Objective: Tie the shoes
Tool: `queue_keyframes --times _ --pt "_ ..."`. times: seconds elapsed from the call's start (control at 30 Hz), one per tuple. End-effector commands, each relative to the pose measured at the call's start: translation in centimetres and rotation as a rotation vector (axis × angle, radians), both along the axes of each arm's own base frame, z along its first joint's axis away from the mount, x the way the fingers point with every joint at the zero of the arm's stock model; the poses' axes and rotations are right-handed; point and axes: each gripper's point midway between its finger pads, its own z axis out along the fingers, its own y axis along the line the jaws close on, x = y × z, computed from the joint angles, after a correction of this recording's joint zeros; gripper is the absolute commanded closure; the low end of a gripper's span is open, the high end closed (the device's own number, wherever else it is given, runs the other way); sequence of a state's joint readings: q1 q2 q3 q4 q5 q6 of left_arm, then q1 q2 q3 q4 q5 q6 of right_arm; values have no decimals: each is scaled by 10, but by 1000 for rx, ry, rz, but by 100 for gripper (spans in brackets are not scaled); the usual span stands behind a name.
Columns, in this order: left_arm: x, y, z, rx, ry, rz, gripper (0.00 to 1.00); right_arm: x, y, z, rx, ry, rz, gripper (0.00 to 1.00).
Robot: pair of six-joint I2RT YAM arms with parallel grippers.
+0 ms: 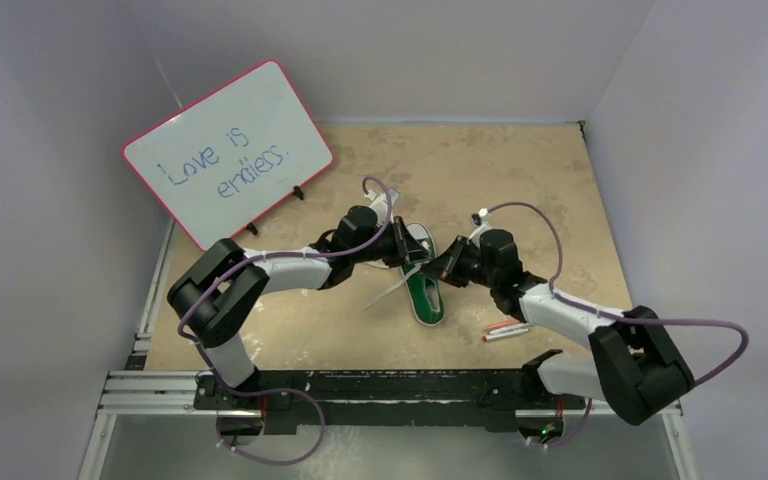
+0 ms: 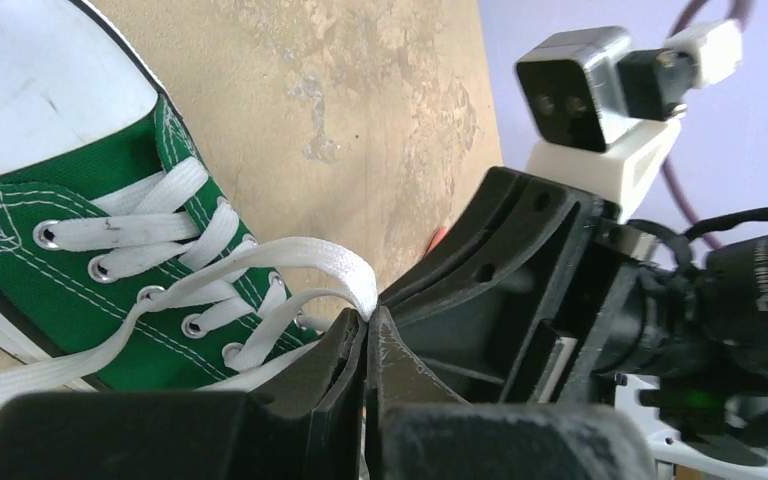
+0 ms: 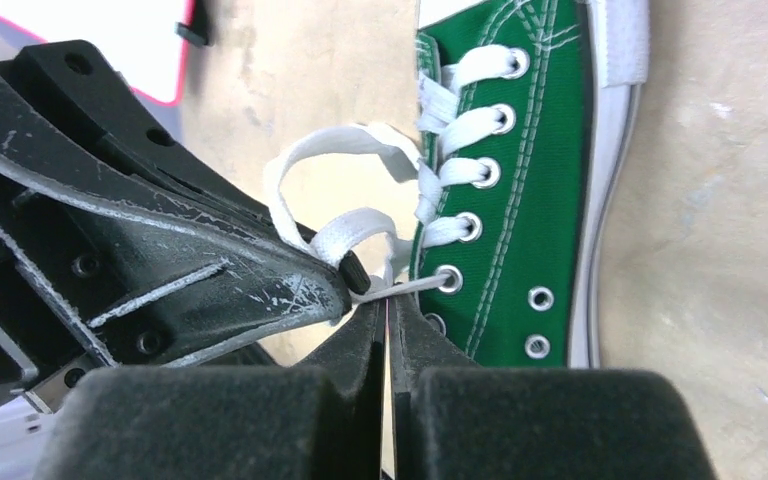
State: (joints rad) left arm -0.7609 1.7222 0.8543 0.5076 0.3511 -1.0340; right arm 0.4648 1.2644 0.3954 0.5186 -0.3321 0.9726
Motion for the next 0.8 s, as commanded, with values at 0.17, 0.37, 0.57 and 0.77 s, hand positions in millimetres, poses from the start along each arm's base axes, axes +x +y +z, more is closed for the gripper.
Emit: queue_keyframes --times 0.17,0.37,0.57,0.77 --pt "3 -7 37 -62 -104 -45 100 -57 -55 11 -443 209 130 100" --pt "3 -7 30 -32 -96 -54 100 -63 -121 34 -827 277 82 100" --pt "7 -5 29 -28 -98 -51 100 -22 -163 57 -1022 182 -186 68" --pt "12 -7 33 -28 -99 -74 100 -24 -89 61 -604 -64 297 33"
